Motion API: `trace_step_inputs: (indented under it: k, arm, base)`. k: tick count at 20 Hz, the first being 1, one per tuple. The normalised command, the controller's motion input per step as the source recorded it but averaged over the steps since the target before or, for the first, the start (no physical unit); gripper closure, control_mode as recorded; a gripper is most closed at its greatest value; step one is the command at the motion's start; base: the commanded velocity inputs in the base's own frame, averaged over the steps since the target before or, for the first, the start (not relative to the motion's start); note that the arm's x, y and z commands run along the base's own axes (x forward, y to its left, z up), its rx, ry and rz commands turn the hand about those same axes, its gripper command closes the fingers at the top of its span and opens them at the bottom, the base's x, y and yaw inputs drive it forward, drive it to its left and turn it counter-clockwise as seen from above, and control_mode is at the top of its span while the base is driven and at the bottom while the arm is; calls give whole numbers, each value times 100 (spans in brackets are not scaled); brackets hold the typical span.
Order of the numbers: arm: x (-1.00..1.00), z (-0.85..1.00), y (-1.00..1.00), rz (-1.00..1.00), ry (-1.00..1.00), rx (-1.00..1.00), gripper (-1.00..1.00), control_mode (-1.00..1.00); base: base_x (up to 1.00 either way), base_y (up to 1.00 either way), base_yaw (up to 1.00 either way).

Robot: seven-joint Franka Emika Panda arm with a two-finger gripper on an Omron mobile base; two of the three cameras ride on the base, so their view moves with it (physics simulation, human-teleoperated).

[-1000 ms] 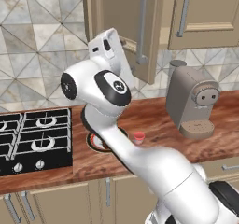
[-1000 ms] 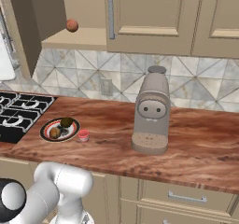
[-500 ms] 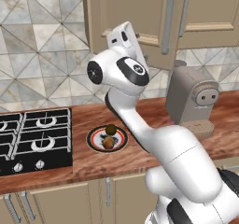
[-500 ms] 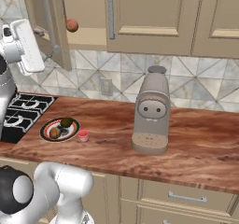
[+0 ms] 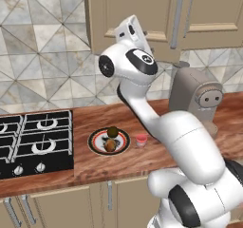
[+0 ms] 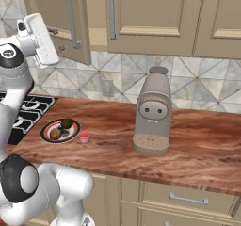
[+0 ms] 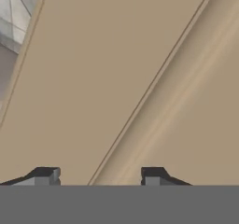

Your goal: Pick the avocado and bread from the counter and place them on the plate. Then pick the jam from the cabinet and place it next to the plate. Lastly close the cabinet door.

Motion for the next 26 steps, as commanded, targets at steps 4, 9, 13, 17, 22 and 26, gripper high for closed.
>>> trace_step_inputs:
  k: [4, 9, 13, 17, 22, 26]
  arm:
    - [57, 0, -35, 0, 0, -1, -100, -100]
    - [63, 0, -41, 0, 0, 0, -100, -100]
    - [56, 0, -39, 0, 0, 0, -100, -100]
    - [59, 0, -38, 0, 0, 0, -100, -100]
    - [25, 0, -32, 0, -6, -2, -100, -100]
    - [-33, 0, -36, 3, -13, -5, -100, -100]
  base:
    - [0, 0, 0]
    - [0, 0, 0]
    - [0, 0, 0]
    - [0, 0, 0]
    - [0, 0, 0]
    - [0, 0, 0]
